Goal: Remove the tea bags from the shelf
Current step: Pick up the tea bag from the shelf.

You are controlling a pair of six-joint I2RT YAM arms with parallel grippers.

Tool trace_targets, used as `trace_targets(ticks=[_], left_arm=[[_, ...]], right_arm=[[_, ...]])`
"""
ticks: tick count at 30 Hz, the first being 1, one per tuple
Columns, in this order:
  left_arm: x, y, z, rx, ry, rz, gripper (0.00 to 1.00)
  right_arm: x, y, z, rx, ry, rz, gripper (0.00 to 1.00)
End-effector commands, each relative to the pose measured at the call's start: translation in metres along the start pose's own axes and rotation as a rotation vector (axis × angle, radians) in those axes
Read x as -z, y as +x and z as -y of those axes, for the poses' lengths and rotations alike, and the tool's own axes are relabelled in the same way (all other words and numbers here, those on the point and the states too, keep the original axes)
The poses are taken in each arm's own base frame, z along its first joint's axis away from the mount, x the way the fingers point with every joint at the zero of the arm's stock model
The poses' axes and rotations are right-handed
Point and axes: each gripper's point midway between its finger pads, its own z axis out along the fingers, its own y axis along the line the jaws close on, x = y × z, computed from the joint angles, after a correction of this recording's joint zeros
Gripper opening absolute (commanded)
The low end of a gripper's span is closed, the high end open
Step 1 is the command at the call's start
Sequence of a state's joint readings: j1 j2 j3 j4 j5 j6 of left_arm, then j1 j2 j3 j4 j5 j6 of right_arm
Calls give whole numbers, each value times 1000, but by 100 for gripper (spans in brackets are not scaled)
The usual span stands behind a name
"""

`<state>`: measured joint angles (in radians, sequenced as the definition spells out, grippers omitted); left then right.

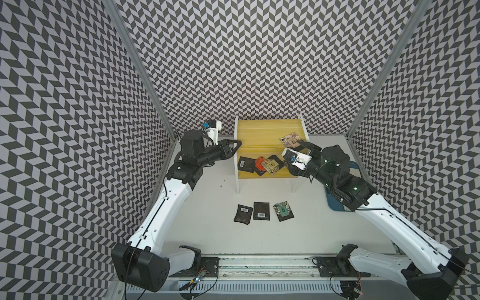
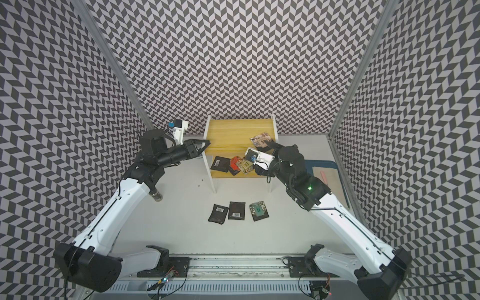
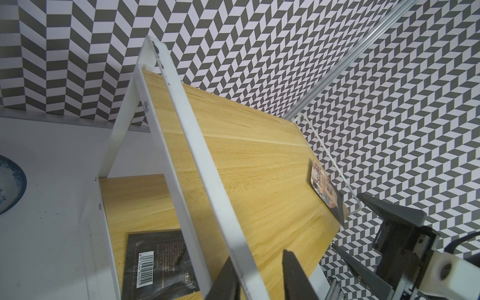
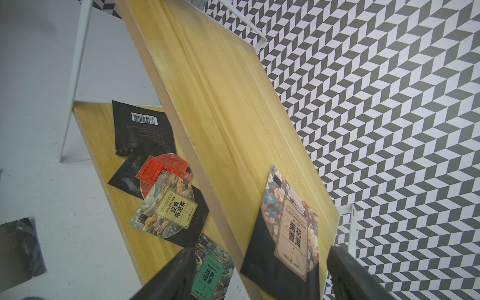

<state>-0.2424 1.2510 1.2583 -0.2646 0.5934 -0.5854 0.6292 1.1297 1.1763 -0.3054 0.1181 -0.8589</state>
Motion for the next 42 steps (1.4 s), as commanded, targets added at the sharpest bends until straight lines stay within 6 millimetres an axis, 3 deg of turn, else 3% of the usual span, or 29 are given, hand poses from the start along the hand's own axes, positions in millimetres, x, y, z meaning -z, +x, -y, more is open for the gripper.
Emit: trace_targets(ticks=[1, 7, 10, 16, 29, 36, 42], left_arm=[[-3, 20, -34, 57, -89, -52, 30], [0, 18, -35, 59, -89, -46, 30], [0, 18, -34, 60, -86, -43, 30], [1, 17, -34, 62, -85, -38, 30], [2, 15, -35, 70, -87, -32, 28], [1, 16, -37, 73, -92, -34, 28], [0, 15, -38, 77, -97, -33, 28]], right_arm=[[-2, -13, 17, -3, 50, 42, 81], [-3, -8, 12, -20, 32, 36, 70], [-3, -7, 8, -28, 13, 35, 55], [-4, -3, -1, -44, -22, 34, 37], [9, -7, -2, -84, -55, 41, 9], [17, -16, 2, -106, -54, 72, 0], [35, -35, 15, -174, -14, 140, 0]])
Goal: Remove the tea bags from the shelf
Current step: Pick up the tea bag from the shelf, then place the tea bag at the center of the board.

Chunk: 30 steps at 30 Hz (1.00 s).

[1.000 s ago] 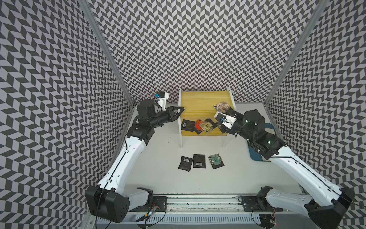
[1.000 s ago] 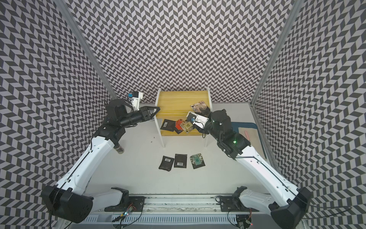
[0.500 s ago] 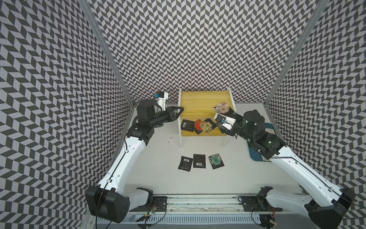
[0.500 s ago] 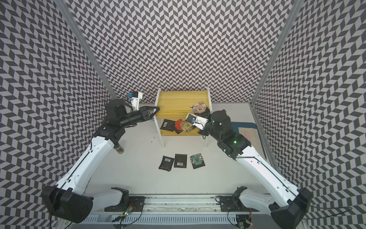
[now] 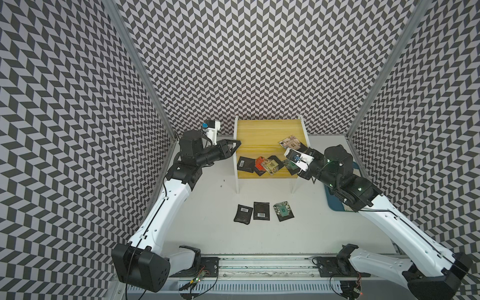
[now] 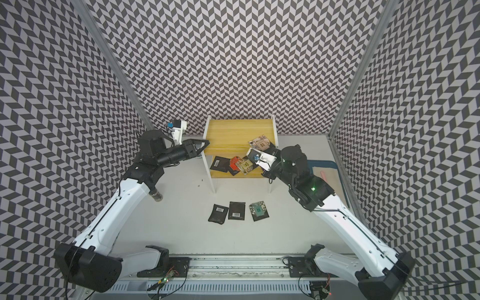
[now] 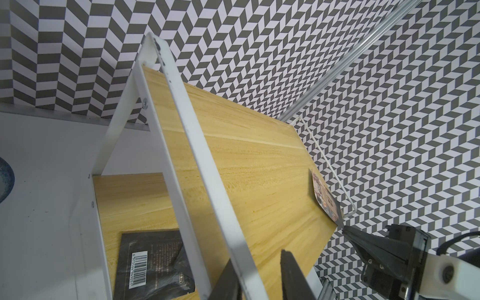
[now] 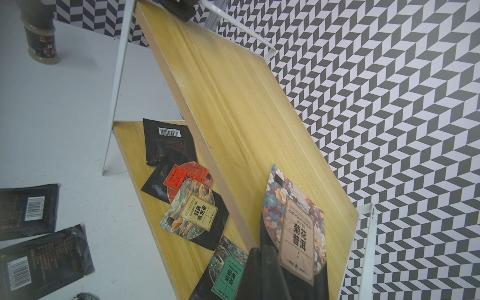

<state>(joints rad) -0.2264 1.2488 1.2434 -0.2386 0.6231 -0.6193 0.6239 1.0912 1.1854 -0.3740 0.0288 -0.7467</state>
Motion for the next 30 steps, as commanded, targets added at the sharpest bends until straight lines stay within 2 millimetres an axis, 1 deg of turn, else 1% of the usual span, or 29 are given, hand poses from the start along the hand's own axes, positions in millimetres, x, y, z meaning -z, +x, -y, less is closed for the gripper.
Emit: trace_targets(ticks=[1, 5, 8, 12, 15, 18, 21, 26, 30], left_arm=[[-1, 15, -38, 47, -117, -34, 28], [-1, 15, -39, 48, -124, -35, 28], [-2, 15, -40, 48, -128, -36, 28], [-1, 14, -41, 42, -136, -37, 28], [-1, 14, -42, 40, -141, -38, 28], [-2, 13, -43, 41, -142, -38, 28], [-2, 14, -44, 42, -143, -40, 28], [-3, 15, -45, 41, -145, -43, 28], [-2, 14, -45, 40, -147, -41, 28]], right_arm=[[27, -37, 22, -74, 68, 128, 0], [53, -64, 26, -161, 61, 238, 0], [69, -77, 23, -220, 35, 282, 0], [93, -84, 17, -281, 4, 329, 0], [106, -83, 9, -341, -37, 343, 0], [108, -70, -4, -393, -72, 315, 0], [103, -48, -22, -438, -103, 262, 0], [98, -14, -46, -550, -124, 198, 0], [89, 13, -63, -640, -122, 142, 0]])
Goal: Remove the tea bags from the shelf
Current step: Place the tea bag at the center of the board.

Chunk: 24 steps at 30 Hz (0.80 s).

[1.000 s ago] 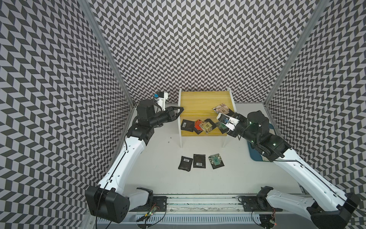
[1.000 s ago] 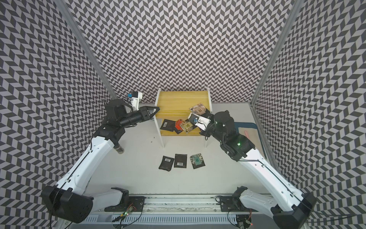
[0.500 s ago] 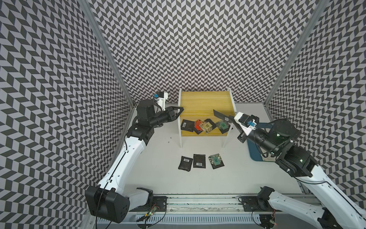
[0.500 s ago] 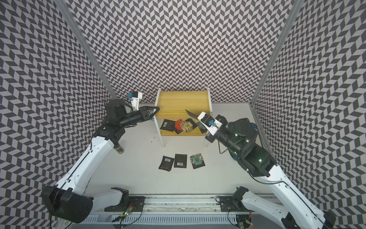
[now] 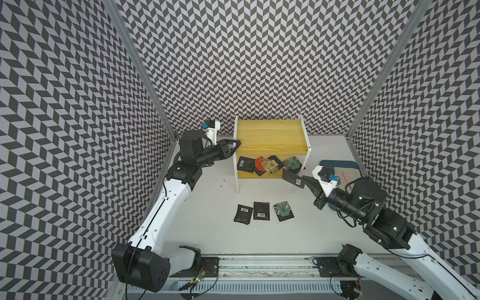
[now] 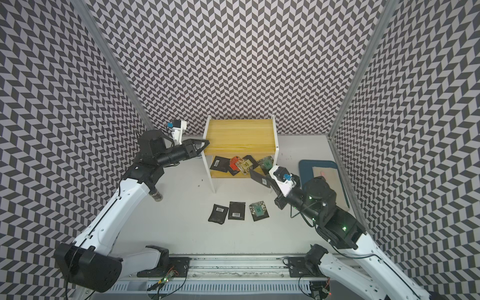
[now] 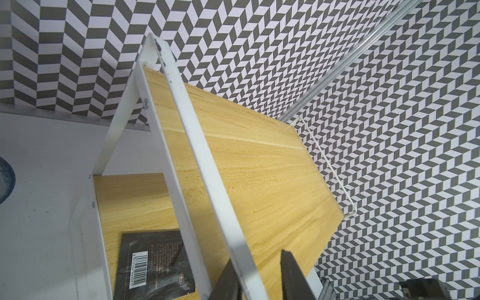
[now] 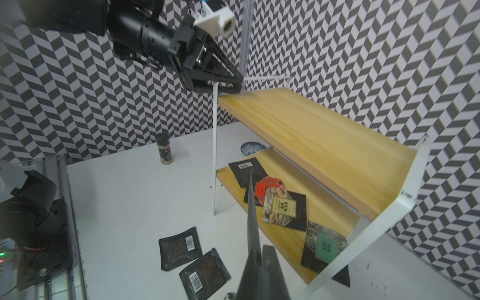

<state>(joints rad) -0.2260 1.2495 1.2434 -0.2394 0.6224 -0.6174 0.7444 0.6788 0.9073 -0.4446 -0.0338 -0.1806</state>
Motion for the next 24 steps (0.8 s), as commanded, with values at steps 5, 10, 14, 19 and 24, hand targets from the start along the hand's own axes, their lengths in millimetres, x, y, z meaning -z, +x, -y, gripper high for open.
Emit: trace_targets(ticks=[5, 10, 14, 19, 24], left_arm=[[-2, 15, -45, 43, -147, -43, 28], [-2, 16, -47, 45, -152, -44, 28], [-2, 15, -46, 46, -150, -41, 28], [-3, 16, -46, 47, -148, -44, 28], [-2, 16, -45, 49, -144, -43, 28]], right_arm=[[-3, 43, 17, -190, 136, -52, 0], [-3, 75, 30, -301, 240, -113, 0], [3, 78, 45, -408, 346, -81, 0], [-3, 90, 41, -628, 349, -74, 0], [-2, 119, 41, -857, 391, -44, 0]])
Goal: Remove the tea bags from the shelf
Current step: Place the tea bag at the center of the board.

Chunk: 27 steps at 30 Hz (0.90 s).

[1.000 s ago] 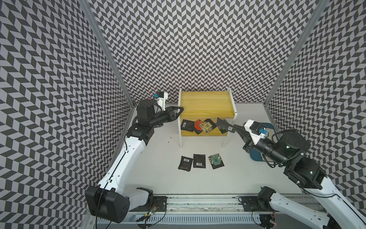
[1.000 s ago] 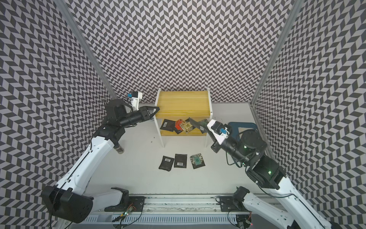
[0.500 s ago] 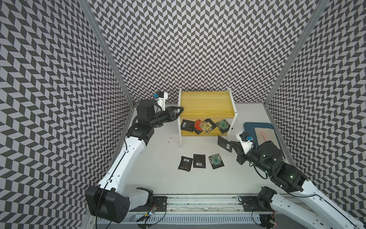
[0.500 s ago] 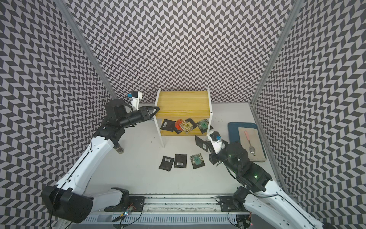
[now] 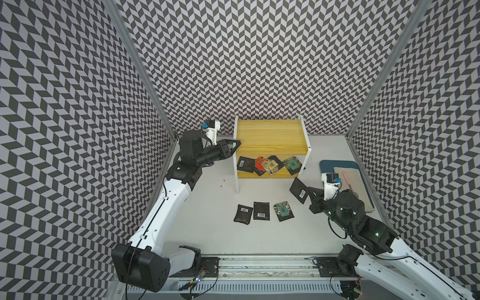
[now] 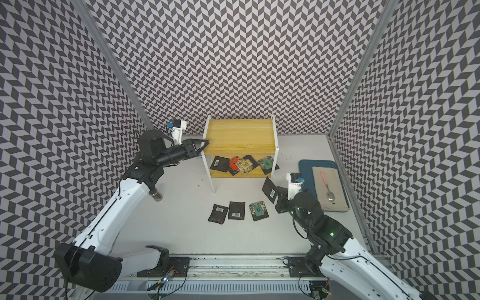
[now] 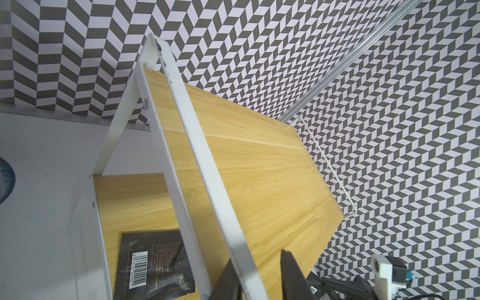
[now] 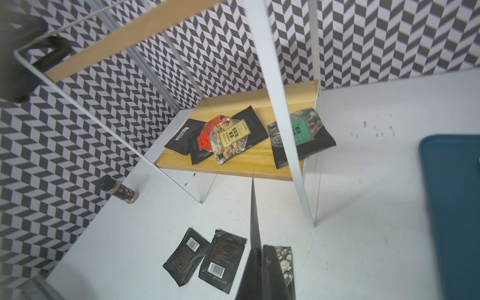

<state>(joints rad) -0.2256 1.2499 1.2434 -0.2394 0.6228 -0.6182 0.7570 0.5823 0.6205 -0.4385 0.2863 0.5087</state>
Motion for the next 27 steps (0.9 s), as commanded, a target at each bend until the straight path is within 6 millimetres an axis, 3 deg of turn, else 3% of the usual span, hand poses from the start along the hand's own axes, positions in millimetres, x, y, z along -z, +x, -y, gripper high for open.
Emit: trace_targets(ticks=[1, 6, 20, 21, 27], left_arm=[[-2, 16, -45, 47, -144, -42, 28], [-1, 16, -44, 45, -142, -42, 28], [-1, 19, -46, 54, -144, -47, 27], [-2, 19, -46, 54, -142, -48, 27], [-3, 19, -47, 54, -143, -52, 27]], right_arm=[[0, 6, 15, -251, 30, 59, 0], [5, 27, 43, -395, 78, 105, 0], [-24, 69, 93, -510, 219, 121, 0], [-28, 85, 103, -510, 248, 97, 0], [-41, 108, 106, -548, 211, 44, 0]])
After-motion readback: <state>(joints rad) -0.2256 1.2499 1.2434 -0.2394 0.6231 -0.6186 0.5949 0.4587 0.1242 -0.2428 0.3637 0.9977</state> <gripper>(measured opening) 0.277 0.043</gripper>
